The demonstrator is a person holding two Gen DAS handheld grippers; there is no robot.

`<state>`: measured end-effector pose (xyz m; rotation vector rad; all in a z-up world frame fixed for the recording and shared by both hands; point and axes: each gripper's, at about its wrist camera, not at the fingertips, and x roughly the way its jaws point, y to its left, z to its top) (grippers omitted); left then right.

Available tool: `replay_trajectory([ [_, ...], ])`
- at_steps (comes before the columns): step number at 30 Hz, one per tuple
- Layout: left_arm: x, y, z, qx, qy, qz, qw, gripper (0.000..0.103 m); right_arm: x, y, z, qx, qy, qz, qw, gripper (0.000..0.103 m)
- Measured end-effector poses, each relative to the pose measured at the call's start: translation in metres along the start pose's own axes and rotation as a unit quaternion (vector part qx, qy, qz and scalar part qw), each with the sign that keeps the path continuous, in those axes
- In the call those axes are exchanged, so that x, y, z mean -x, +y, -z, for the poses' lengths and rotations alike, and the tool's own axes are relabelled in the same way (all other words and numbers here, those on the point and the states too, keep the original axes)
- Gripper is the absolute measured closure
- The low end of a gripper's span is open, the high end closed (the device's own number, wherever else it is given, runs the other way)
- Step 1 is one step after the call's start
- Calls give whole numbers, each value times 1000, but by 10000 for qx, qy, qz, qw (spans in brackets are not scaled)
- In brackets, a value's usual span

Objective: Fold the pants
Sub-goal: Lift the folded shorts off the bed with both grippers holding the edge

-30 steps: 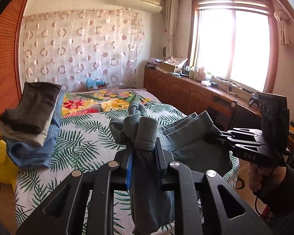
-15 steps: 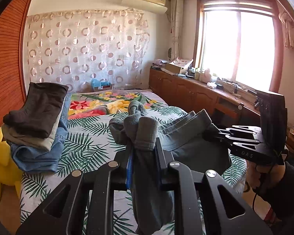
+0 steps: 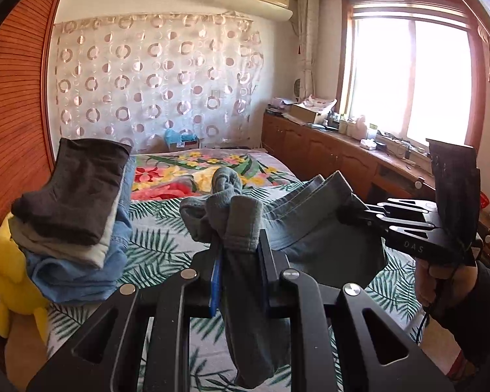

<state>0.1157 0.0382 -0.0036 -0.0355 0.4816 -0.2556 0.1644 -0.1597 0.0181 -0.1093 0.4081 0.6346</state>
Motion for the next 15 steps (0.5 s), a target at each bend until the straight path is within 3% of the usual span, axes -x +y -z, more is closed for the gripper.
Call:
replay_trajectory([
  [15, -26, 45, -31, 9, 26, -284, 9996, 84, -70, -10, -43, 400, 36, -152, 9991, 94],
])
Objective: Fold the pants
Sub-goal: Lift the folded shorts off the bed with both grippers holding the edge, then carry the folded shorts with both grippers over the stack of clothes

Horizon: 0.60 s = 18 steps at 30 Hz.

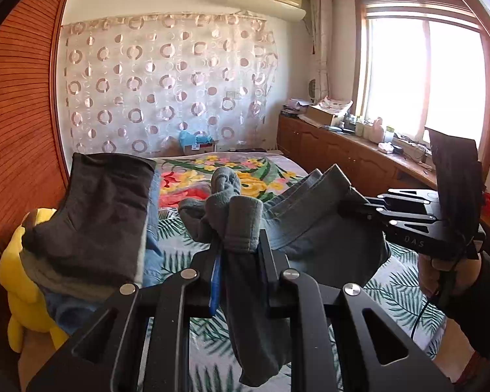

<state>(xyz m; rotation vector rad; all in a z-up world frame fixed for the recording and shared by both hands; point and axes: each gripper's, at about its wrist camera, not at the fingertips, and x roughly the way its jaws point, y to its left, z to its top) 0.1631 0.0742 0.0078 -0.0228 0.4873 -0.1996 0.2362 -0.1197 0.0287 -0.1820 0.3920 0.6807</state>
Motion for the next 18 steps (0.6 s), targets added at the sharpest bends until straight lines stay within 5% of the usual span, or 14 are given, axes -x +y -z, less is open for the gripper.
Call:
replay_trajectory([
  [18, -4, 67, -40, 192, -427, -593, 9971, 84, -85, -4, -71, 750, -292, -290, 9963, 94],
])
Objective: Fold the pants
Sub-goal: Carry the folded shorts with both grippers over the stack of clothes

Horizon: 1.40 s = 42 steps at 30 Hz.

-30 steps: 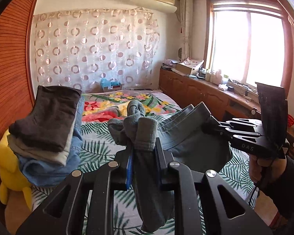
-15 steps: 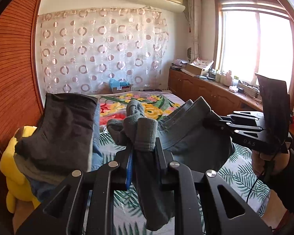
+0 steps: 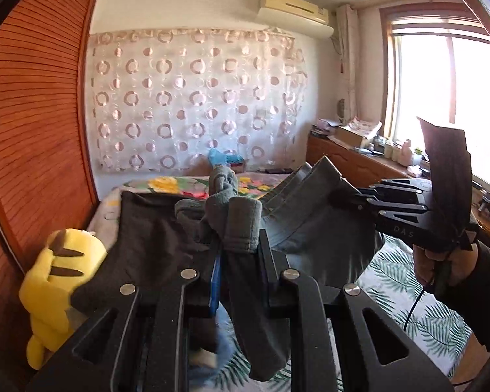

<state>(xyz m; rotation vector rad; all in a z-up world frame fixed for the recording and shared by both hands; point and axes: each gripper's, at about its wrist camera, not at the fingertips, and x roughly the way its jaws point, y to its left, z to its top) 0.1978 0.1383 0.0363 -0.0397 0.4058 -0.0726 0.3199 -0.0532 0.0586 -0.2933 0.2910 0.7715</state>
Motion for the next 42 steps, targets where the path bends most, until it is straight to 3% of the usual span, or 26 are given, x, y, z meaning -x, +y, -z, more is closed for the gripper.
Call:
replay_trajectory([
  [8, 0, 28, -3, 265, -353, -401, 9982, 84, -44, -10, -25, 300, -212, -206, 9991, 94],
  [15, -2, 52, 10, 587, -441, -614, 9954, 84, -69, -8, -25, 677, -373, -339, 9964, 94],
  [24, -10, 66, 36, 908, -349, -942, 9908, 84, -121, -2, -34, 1080, -138, -595, 9923, 94],
  [29, -4, 71, 47, 1067, -480, -1034, 9877, 81, -134, 3, -42, 1259, -97, -735, 9893, 94],
  [34, -9, 79, 56, 1166, -339, -1199, 9853, 80, -144, 3, -46, 1329, -6, -837, 9876, 94],
  [36, -9, 82, 59, 1212, -291, -1229, 9845, 77, -148, 4, -47, 1335, 61, -873, 9872, 94],
  [41, -11, 85, 64, 1246, -201, -1329, 9831, 53, -159, 0, -51, 1199, 234, -851, 9889, 94],
  [42, -12, 85, 64, 1240, -185, -1333, 9831, 52, -159, -3, -52, 1142, 281, -872, 9892, 89],
])
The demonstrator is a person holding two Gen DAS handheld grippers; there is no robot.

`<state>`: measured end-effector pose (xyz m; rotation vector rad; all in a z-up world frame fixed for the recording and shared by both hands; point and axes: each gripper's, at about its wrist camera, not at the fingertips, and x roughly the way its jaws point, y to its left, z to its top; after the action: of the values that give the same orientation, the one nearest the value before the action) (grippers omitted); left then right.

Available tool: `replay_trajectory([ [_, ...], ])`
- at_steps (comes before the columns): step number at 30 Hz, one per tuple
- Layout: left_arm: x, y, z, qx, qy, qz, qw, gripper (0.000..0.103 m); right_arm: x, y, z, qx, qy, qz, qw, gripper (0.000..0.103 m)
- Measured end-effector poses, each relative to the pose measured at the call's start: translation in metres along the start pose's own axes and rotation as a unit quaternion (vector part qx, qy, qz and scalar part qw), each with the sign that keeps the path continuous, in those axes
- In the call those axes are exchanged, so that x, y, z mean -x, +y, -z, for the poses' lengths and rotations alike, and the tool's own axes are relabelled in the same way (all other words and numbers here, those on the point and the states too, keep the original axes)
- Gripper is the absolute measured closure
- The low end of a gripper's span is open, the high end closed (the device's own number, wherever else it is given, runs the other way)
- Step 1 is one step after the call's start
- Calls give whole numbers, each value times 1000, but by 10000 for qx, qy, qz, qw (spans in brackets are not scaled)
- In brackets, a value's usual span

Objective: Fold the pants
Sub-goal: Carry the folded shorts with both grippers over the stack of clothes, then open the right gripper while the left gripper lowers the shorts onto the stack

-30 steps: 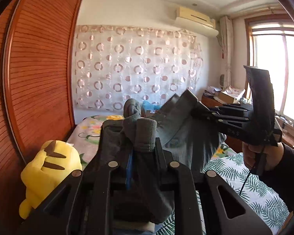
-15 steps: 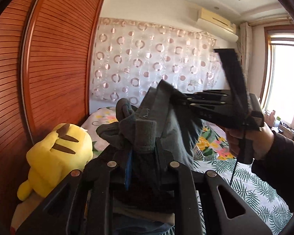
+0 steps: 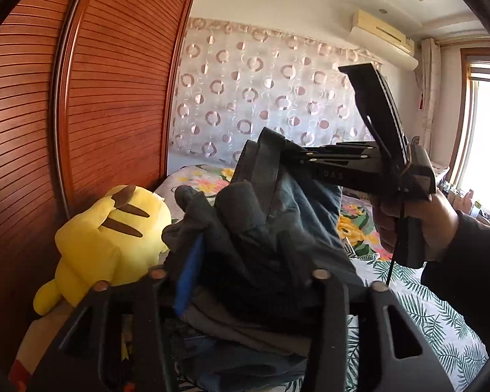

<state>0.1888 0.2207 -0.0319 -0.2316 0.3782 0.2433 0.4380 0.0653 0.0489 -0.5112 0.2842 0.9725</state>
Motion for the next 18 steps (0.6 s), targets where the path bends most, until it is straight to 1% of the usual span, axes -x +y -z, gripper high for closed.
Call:
replay_trajectory([
  [1, -1, -1, 1, -25, 36, -16, 10000, 52, 0, -3, 0, -62, 31, 7, 10000, 83],
  [2, -2, -1, 1, -42, 58, -33, 10000, 52, 1, -6, 0, -117, 57, 19, 9999, 80],
  [3, -3, -1, 2, -56, 77, -51, 9999, 52, 3, -8, -1, -157, 74, 43, 9998, 76],
  [7, -8, 0, 4, -66, 207, -114, 9997, 52, 15, -19, 0, -306, 36, 100, 9995, 68],
  [12, -11, 1, 7, -120, 311, -188, 9993, 52, 27, -28, 17, -423, 87, 125, 9990, 67],
  [18, -12, 0, 7, -192, 364, -215, 9989, 51, 18, -43, 35, -801, 287, 182, 9962, 67],
])
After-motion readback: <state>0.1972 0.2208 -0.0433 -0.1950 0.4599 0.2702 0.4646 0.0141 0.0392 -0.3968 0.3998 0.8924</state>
